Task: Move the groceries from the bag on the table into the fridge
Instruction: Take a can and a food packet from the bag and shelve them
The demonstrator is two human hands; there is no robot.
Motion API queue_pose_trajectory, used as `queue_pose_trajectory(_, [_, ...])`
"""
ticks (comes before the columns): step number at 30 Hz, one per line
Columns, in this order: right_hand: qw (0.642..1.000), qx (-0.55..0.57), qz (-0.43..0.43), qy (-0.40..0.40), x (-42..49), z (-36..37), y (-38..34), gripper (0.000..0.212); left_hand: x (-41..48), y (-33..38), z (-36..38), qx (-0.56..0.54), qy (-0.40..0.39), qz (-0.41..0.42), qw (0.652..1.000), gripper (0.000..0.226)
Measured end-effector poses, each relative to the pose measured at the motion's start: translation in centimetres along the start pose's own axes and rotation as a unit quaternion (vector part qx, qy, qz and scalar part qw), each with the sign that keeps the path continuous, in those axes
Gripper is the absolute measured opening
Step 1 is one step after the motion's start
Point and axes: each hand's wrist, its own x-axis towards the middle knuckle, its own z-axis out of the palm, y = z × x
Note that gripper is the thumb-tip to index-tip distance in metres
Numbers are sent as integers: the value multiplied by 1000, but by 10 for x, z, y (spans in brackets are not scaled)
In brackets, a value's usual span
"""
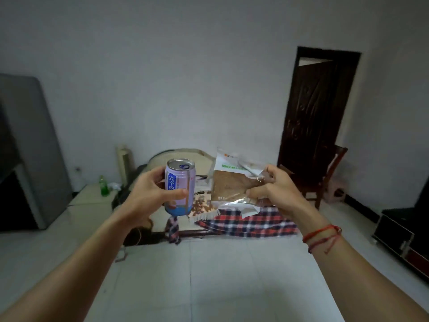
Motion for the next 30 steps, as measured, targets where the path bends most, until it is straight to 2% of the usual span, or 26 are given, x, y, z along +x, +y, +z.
queue_pose_trajectory(4, [996, 6, -15, -92, 20, 43, -6, 52, -35, 4, -36, 21, 83, -17, 996, 45])
queue_pose_trajectory(8, [985, 9, -35, -170, 25, 91, -13, 42, -72, 13, -74, 43, 156, -24, 986, 45])
queue_pose_trajectory(10, [977, 22, -42, -208, 25, 119, -18, 44, -94, 17, -94, 59, 197, -29, 978, 41])
queue_pose_trajectory(16, [955, 41, -71, -284, 14, 200, -30, 51, -157, 33, -148, 85, 287, -40, 953, 43])
queue_pose_trajectory(30, [899, 67, -88, -425, -42, 344, -62, 50, -283, 65, -227, 124, 410, -62, 901, 48])
